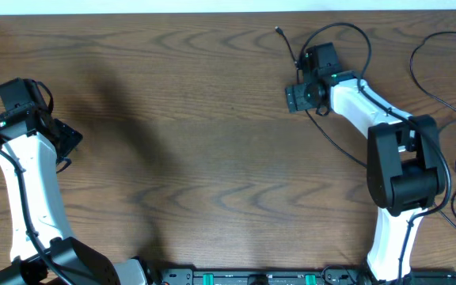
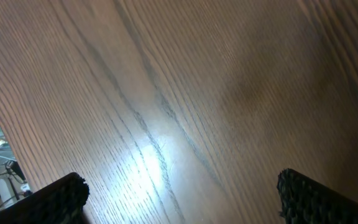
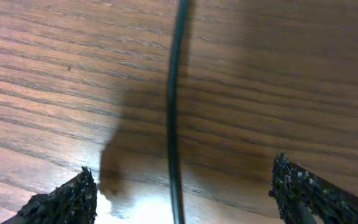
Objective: Untangle cables
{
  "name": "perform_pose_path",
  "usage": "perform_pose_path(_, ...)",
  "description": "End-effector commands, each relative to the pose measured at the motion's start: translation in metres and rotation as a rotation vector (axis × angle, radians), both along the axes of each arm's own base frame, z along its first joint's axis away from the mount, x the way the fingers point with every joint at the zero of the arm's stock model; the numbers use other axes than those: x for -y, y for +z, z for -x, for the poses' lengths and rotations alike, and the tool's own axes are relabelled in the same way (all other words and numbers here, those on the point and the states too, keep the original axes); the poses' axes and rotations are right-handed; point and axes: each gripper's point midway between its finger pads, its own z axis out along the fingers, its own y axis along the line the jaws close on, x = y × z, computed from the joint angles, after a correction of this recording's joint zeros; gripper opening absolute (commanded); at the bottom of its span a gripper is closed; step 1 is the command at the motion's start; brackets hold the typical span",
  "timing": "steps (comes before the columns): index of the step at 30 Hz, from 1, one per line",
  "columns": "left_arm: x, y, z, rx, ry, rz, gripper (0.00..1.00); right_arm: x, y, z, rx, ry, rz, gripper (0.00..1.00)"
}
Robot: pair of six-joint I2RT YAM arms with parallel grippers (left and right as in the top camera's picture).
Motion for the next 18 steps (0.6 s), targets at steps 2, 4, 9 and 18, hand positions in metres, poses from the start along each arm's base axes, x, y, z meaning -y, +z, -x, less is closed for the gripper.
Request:
perform_pose_path(2, -0.002, -0.004, 0.004, -0.017, 0.022, -0.006, 0.98, -0.009, 0.005, -0.008, 0.044, 0.002, 0.026, 0.85)
perform_pose_path(4, -0.002, -0.004, 0.004, -0.017, 0.022, -0.006, 0.98, -0.014, 0.006, -0.009, 0.053, 0.011, 0.023, 0.82)
perform_pose_path(9, -0.002, -0.004, 0.004, -0.017, 0.022, -0.006, 0.98, -0.014, 0.005, -0.010, 0.064, 0.007, 0.051, 0.83)
perform_pose_path(18, -0.002, -0.004, 0.004, -0.017, 0.022, -0.006, 0.98, -0.013, -0.018, -0.009, 0.035, -0.001, 0.062, 0.84)
